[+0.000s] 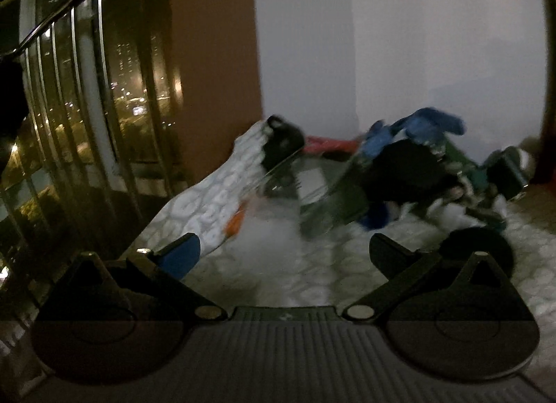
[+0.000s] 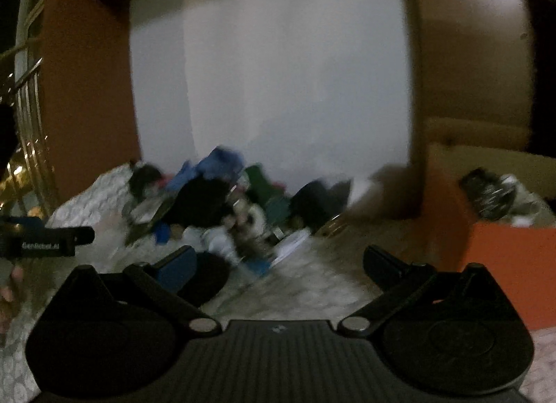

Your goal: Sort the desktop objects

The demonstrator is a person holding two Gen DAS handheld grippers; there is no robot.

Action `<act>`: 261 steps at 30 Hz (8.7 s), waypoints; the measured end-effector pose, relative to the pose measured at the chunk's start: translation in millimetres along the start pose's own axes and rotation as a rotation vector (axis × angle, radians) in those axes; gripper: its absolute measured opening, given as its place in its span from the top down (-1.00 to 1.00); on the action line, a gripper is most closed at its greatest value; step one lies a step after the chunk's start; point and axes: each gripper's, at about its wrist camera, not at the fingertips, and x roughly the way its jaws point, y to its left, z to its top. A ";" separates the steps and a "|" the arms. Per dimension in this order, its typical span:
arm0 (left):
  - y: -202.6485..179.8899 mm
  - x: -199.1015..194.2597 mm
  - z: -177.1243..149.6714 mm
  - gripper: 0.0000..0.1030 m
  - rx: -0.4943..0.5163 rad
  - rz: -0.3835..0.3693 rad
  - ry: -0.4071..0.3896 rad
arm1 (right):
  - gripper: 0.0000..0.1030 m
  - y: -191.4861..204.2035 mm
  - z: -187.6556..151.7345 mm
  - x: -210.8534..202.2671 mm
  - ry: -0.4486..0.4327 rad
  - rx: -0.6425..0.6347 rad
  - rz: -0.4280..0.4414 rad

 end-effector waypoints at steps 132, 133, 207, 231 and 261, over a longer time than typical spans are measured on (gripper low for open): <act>-205.4 -110.6 -24.8 0.46 0.255 -0.457 -0.008 | -0.56 -125.5 -64.8 -141.8 -0.083 0.171 -0.130; -208.2 -112.5 -23.8 0.46 0.255 -0.465 -0.012 | -0.56 -128.3 -63.6 -144.1 -0.088 0.172 -0.139; -379.1 -3.3 94.3 0.44 0.278 -0.399 0.030 | -0.56 -318.2 57.8 -32.3 -0.056 0.190 -0.390; -390.6 13.6 103.8 0.47 0.291 -0.370 0.066 | -0.56 -316.2 78.4 -11.4 0.018 0.172 -0.379; -377.3 -1.3 100.3 -1.00 0.294 -0.386 0.017 | -1.00 -315.0 67.9 -33.1 -0.074 0.252 -0.405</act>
